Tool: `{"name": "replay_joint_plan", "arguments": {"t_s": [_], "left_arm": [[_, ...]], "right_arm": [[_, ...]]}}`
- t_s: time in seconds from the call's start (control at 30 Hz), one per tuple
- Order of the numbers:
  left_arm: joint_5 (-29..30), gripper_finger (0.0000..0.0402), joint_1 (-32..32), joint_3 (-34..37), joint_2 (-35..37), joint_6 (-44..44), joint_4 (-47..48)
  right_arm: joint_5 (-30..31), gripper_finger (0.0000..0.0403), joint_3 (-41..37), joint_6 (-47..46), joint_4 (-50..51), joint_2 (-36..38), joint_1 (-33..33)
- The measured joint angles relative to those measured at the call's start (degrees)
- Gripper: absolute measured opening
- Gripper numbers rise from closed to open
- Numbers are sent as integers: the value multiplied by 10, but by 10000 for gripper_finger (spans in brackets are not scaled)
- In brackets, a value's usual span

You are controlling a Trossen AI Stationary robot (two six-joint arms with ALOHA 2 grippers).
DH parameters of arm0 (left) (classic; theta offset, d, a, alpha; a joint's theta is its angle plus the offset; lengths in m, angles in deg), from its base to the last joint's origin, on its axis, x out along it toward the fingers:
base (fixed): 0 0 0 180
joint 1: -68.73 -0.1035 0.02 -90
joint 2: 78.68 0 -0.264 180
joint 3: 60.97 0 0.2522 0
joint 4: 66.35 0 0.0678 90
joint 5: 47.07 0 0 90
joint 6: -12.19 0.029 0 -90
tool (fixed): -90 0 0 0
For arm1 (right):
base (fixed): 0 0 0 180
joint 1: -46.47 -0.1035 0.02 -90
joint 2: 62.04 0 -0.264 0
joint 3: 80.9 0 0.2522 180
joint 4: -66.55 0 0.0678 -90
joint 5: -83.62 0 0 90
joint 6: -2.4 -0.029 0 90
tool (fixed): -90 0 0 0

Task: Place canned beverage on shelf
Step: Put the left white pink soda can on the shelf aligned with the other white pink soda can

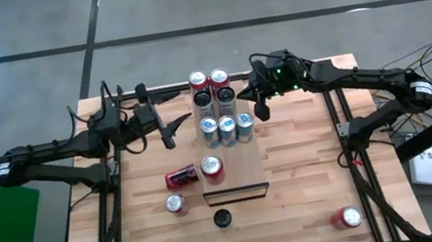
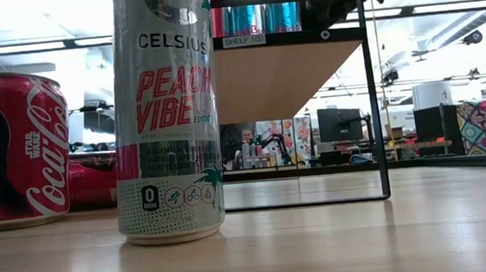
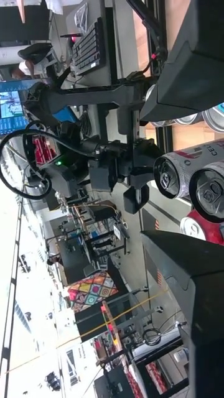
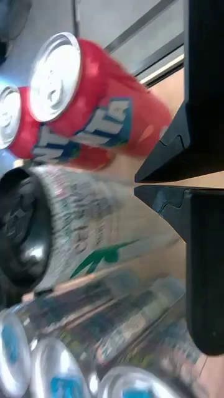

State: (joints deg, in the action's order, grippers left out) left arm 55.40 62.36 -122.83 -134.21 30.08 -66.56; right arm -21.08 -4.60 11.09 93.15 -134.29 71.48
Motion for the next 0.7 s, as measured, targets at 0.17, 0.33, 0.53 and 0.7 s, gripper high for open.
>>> {"name": "replay_joint_plan", "arguments": {"t_s": [0.17,0.33,0.53,0.7], "left_arm": [[0,268,0,0,0,0,0],[0,268,0,0,0,0,0],[0,268,0,0,0,0,0],[0,268,0,0,0,0,0]], "right_arm": [[-8,9,1,5,-13,0,0],[-22,9,1,11,-25,-2,0],[-39,9,1,9,-32,-7,0],[-39,9,1,10,-43,-7,0]]}}
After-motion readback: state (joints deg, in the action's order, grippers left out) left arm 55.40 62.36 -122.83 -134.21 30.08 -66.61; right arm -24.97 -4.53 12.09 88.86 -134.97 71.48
